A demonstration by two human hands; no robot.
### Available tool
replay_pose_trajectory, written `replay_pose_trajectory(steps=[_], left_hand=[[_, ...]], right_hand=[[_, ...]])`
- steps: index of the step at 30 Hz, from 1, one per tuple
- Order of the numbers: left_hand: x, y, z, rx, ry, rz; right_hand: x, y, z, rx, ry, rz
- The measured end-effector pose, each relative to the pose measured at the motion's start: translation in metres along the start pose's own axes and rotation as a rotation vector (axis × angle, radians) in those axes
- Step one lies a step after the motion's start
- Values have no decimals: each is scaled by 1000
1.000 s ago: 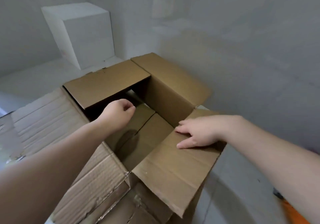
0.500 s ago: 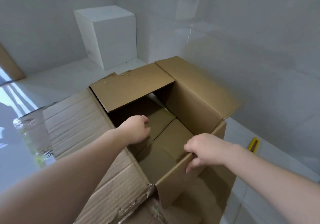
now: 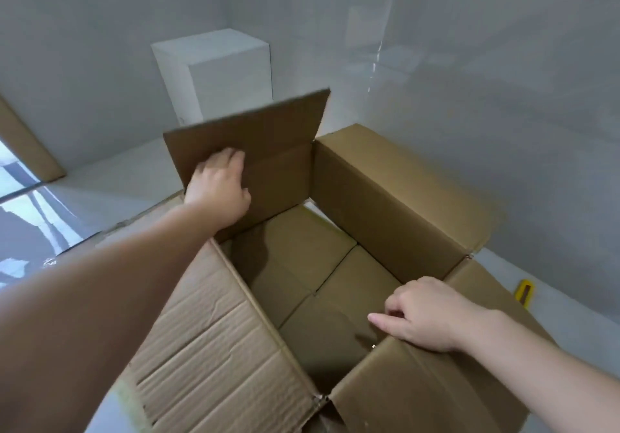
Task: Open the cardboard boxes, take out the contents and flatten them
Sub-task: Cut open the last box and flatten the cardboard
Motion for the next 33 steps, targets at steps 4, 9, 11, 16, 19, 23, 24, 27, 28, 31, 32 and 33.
replay_pose_trajectory(steps=[4,9,11,16,19,23,24,27,28,31,32,33], left_hand=[[-69,17,-23,28,243,-2],[-133,-9,-6,-204,615,30],[-131,-25,4,-331,575,-6],[-121,-40,21,-365,571,27],[-130,-40,17,-352,602,93],[-121,-34,7,-324,626,263],[-112,-33,5,-337,618,312],[-74,-27,0,-383,623,461],[-61,-27,-1,-409,640,508],[-26,-25,4,-545,727,627],[-16,-25,8,-610,746,661],[-8,-25,13,-676,749,684]], right_hand=[[30,10,-3,124,-238,36],[82,32,21,394,-747,168],[104,34,34,461,-946,126],[136,9,48,305,-1177,-106],[138,14,45,347,-1153,-202],[126,40,30,472,-1063,-343],[118,47,23,489,-1020,-360],[79,69,-7,495,-810,-385],[63,78,-17,486,-722,-381],[12,103,-45,393,-422,-189],[-2,108,-51,355,-337,-94],[-12,112,-56,320,-286,-6]])
Point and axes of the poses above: each hand's wrist, its own z-axis away from the middle knuckle, its own y-axis out of the back of the hand, x = y × z, the point moved 9 cm from there along -z, towards the middle knuckle, and after that the axes turned 15 degrees about x, right-handed, at the moved point
